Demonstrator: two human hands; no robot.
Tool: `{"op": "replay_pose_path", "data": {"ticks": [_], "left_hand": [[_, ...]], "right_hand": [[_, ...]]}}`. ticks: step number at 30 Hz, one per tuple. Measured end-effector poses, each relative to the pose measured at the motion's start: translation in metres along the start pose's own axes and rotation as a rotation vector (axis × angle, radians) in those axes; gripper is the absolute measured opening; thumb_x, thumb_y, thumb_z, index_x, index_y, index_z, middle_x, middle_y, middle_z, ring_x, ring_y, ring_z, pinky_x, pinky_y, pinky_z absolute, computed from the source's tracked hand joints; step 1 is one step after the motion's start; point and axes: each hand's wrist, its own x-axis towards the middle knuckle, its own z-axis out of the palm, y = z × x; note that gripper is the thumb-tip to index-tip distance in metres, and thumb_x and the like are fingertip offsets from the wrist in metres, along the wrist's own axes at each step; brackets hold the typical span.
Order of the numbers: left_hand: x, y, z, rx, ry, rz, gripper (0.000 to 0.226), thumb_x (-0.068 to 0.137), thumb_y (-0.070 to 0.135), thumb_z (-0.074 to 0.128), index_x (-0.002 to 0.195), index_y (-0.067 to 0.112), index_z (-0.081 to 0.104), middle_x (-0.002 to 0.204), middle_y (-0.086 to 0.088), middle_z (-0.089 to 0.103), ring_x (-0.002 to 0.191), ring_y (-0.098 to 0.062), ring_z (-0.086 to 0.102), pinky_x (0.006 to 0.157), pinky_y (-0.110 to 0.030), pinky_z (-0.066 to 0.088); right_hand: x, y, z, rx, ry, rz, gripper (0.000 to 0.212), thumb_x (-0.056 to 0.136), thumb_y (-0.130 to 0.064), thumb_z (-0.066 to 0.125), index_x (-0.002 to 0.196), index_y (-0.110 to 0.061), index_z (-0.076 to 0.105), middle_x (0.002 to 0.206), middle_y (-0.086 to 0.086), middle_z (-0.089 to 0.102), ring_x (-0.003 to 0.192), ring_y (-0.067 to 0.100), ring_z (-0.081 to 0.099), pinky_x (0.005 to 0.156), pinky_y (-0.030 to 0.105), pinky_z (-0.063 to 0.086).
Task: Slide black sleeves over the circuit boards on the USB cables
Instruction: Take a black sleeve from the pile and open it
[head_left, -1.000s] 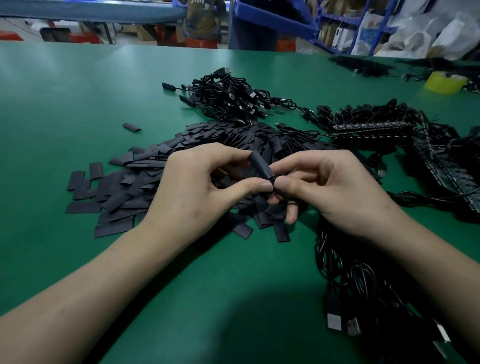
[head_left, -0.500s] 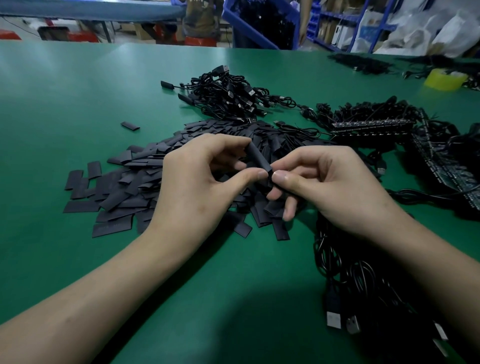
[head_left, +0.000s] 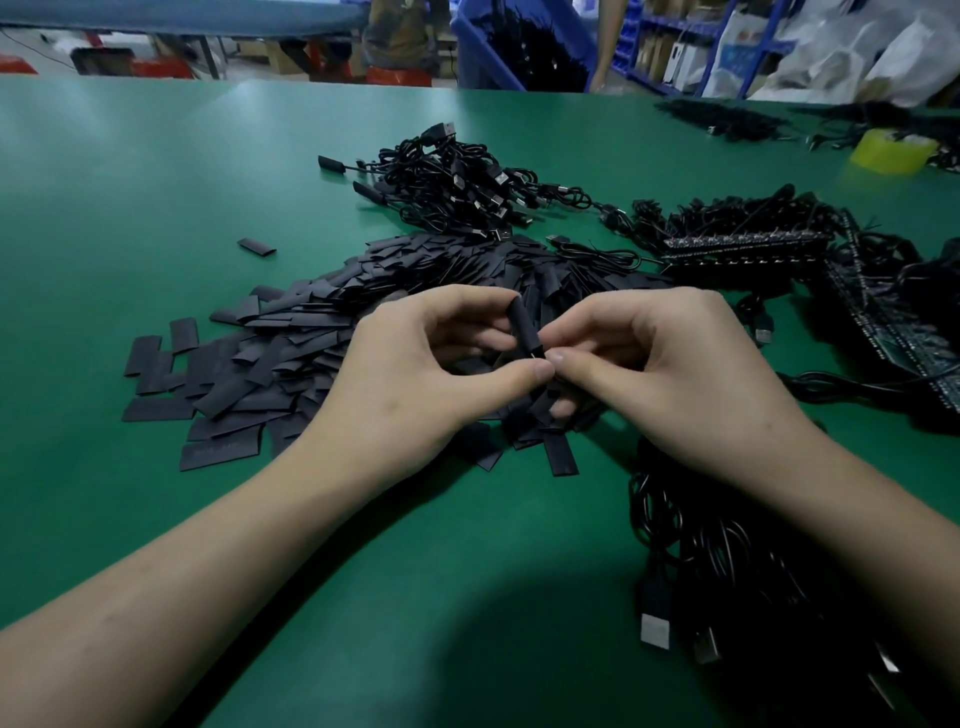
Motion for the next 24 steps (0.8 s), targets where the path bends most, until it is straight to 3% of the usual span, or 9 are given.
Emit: {"op": "replay_pose_path", "data": {"ticks": [3,8,12,16,19,24], "left_hand": [[0.0,0.001,-0.001,-0.044,-0.01,0.028,0.056,0.069,0.027,0.087,0.122,0.016,0.071,0.103,0.001,0.078,0.1,-0.016,0.074,0.097,-0.037,0.058],[-0.001,0.004,-0.002,-0.059,0.007,0.092,0.051,0.075,0.023,0.085,0.123,0.018,0.07,0.109,0.003,0.076,0.103,-0.012,0.072,0.094,-0.026,0.055],[-0.001,0.005,-0.002,-0.069,-0.006,0.119,0.05,0.076,0.021,0.085,0.124,0.018,0.07,0.113,0.001,0.076,0.107,-0.016,0.072,0.098,-0.032,0.056],[-0.002,0.007,-0.003,-0.053,-0.035,0.118,0.048,0.077,0.023,0.085,0.122,0.022,0.071,0.113,0.005,0.076,0.107,-0.013,0.073,0.099,-0.032,0.055],[-0.002,0.008,-0.004,-0.059,-0.05,0.11,0.047,0.076,0.023,0.086,0.122,0.022,0.071,0.111,0.006,0.077,0.106,-0.012,0.073,0.097,-0.029,0.056],[-0.001,0.008,-0.006,-0.08,-0.068,0.09,0.046,0.075,0.027,0.088,0.119,0.023,0.072,0.109,0.002,0.078,0.104,-0.015,0.074,0.096,-0.032,0.057]], "right_hand": [[-0.001,-0.003,-0.002,-0.015,0.021,-0.036,0.012,0.092,-0.008,0.074,0.09,-0.02,0.075,0.077,-0.006,0.077,0.061,0.008,0.075,0.066,0.026,0.061],[0.003,-0.006,-0.01,0.238,-0.071,0.084,0.01,0.094,-0.007,0.07,0.09,-0.015,0.074,0.076,0.008,0.077,0.054,0.026,0.073,0.05,0.03,0.059],[0.003,-0.005,-0.011,0.288,-0.104,0.099,0.008,0.094,-0.007,0.069,0.09,-0.013,0.073,0.076,0.013,0.076,0.051,0.03,0.071,0.045,0.034,0.058],[0.0,-0.004,-0.011,0.11,-0.017,-0.051,0.008,0.09,-0.011,0.075,0.09,-0.018,0.075,0.075,0.003,0.076,0.053,0.02,0.073,0.055,0.03,0.06],[-0.002,-0.004,-0.01,0.016,0.036,-0.116,0.005,0.09,-0.014,0.077,0.093,-0.017,0.077,0.075,-0.002,0.075,0.052,0.013,0.072,0.053,0.034,0.06],[-0.002,-0.004,-0.008,-0.17,0.097,-0.253,0.006,0.091,-0.018,0.077,0.096,-0.016,0.079,0.074,-0.005,0.074,0.059,0.012,0.07,0.056,0.035,0.057]]}}
